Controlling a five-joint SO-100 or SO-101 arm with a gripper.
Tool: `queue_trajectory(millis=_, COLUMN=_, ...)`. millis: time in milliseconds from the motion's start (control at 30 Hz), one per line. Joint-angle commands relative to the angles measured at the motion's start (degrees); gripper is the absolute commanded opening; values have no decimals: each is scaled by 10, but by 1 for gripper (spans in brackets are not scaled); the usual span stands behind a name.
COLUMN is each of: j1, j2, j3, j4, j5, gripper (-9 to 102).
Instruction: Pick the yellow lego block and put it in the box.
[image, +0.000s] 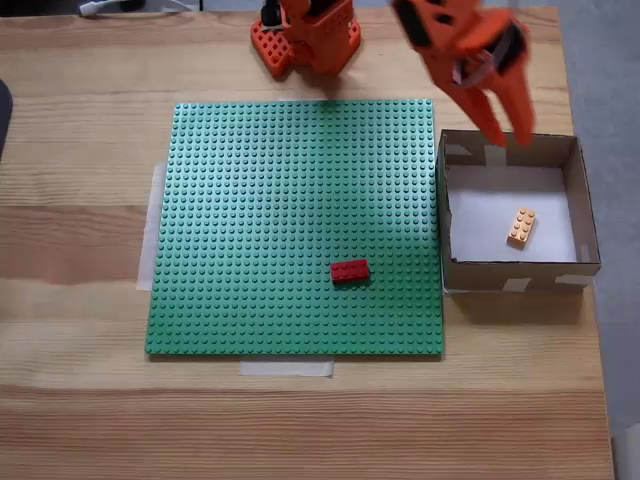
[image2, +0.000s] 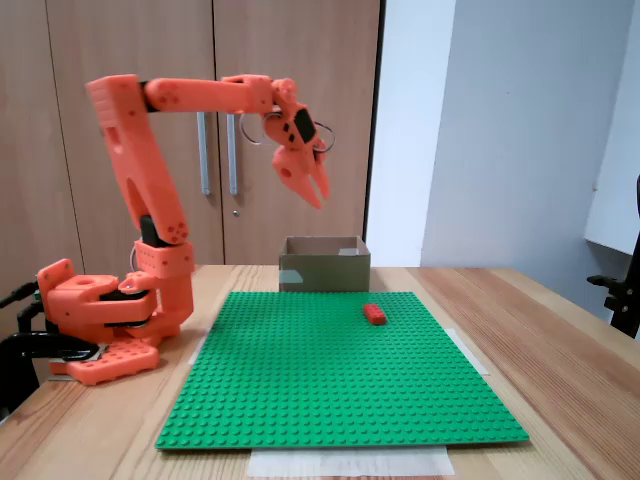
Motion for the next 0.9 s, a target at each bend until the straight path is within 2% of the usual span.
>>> queue_trajectory(millis=0, j1=34, j2=134, j3=98, j4=-75, j5=-10, gripper=8)
queue_trajectory(millis=133, j1=99, j2=220, j3=198, j4=-185, j5=-7, gripper=5)
queue_trajectory(millis=167, j1=168, j2=235, j3=212, j4=-236, j5=23, gripper=2)
queue_trajectory(millis=233, j1=215, j2=235, j3=200, j4=-250, j5=64, gripper=0)
queue_trajectory(millis=500, j1=348, j2=229, j3=151, j4=-237, j5=145, gripper=-1)
queue_trajectory(millis=867, j1=410, j2=236, j3=106, j4=-164, j5=158, gripper=-1)
